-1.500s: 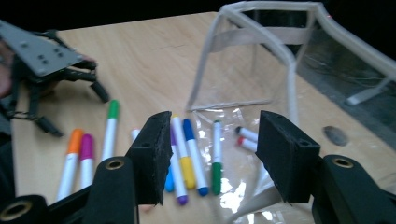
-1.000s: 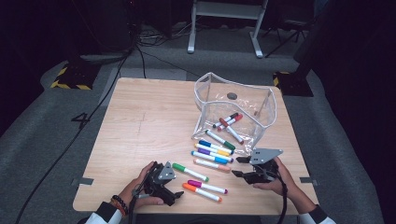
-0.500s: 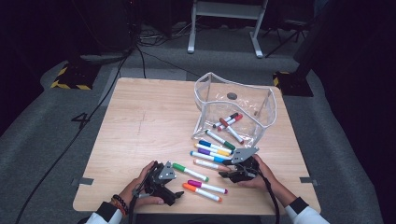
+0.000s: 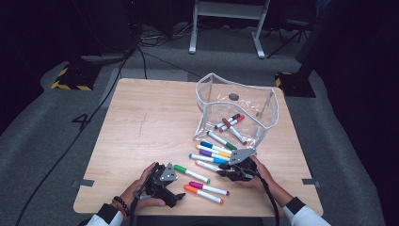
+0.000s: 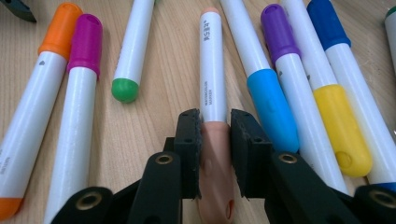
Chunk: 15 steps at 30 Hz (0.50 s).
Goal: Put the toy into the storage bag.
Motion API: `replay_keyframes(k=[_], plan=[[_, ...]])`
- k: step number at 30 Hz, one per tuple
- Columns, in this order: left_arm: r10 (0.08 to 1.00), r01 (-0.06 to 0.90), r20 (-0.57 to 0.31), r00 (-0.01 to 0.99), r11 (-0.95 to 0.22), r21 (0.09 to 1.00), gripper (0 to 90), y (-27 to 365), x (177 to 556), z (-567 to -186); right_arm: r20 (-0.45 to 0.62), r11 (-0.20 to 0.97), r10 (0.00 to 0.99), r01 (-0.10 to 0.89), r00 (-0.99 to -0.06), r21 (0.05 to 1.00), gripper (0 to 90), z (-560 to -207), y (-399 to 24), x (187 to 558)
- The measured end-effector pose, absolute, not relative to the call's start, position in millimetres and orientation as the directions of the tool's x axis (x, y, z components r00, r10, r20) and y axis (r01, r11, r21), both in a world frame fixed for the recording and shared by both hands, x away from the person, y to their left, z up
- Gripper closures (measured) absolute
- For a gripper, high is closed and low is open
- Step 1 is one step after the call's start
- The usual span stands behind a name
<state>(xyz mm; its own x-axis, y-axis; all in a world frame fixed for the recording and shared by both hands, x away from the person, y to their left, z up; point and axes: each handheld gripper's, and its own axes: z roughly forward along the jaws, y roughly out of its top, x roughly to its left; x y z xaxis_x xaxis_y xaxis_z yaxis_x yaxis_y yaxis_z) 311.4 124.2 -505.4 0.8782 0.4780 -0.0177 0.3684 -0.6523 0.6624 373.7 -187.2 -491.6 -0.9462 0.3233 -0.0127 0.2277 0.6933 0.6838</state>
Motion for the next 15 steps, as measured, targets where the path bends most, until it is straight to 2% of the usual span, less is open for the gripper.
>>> replay_keyframes(k=[7, 15], plan=[[0.477, 0.367, -0.017, 0.879, -0.653, 0.662, 0.6, 124, 312, -505, -0.03, 0.715, 0.293, 0.198, -0.956, 0.67, 74.6, -487, -187, 371], [0.477, 0.367, -0.017, 0.879, -0.653, 0.662, 0.6, 124, 312, -505, -0.075, 0.679, 0.305, 0.162, -0.949, 0.716, 74.7, -459, -196, 369]])
